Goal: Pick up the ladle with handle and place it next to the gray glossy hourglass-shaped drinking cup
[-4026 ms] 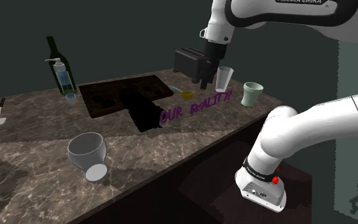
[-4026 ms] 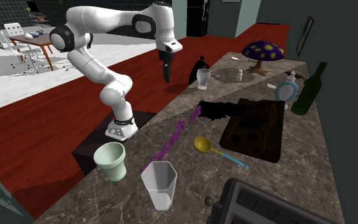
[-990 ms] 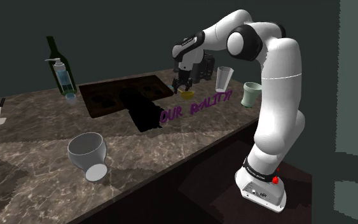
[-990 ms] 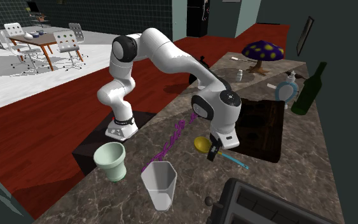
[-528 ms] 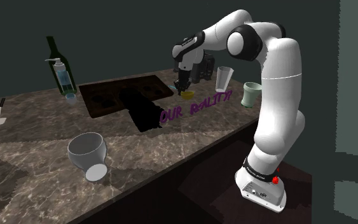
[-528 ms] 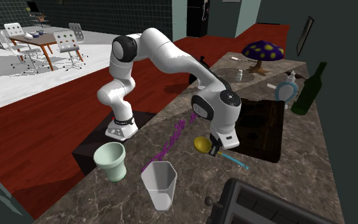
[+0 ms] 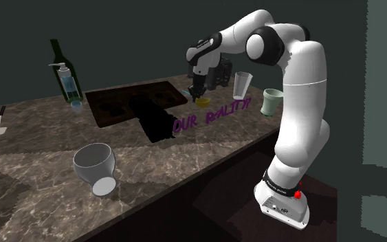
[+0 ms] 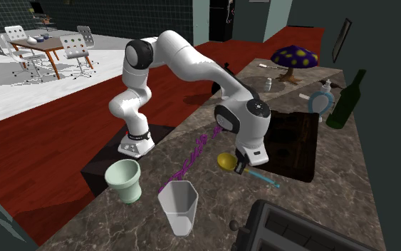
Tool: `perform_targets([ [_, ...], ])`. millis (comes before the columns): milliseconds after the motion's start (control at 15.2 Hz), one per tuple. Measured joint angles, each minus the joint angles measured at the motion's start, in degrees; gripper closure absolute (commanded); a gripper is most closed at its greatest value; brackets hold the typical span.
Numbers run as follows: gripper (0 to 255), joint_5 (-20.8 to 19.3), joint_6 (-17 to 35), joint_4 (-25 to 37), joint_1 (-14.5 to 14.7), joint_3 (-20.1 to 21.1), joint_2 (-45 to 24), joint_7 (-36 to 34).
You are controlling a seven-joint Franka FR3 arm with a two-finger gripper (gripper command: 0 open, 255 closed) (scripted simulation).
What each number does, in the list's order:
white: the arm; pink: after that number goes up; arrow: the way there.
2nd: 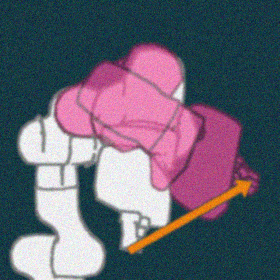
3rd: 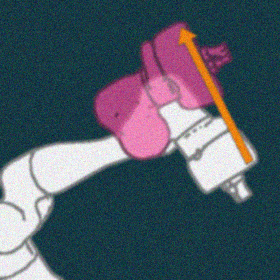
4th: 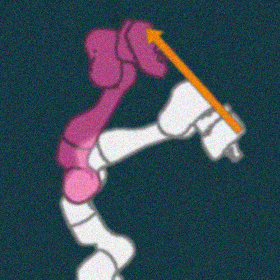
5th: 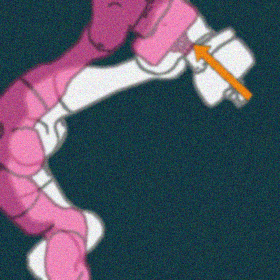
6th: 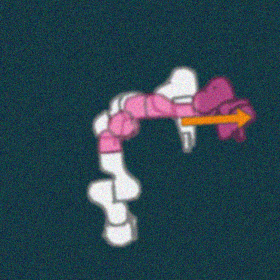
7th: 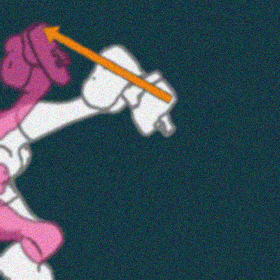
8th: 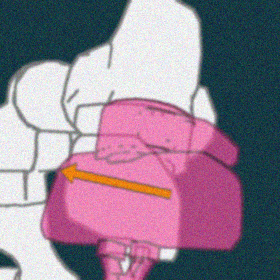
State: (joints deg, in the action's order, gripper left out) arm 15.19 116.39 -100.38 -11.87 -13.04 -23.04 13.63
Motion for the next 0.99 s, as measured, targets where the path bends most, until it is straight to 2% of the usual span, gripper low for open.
perform_targets([
  [990, 255, -1.77, -9.46, 5.66, 0.09, -0.66, 4.10, -2.09],
])
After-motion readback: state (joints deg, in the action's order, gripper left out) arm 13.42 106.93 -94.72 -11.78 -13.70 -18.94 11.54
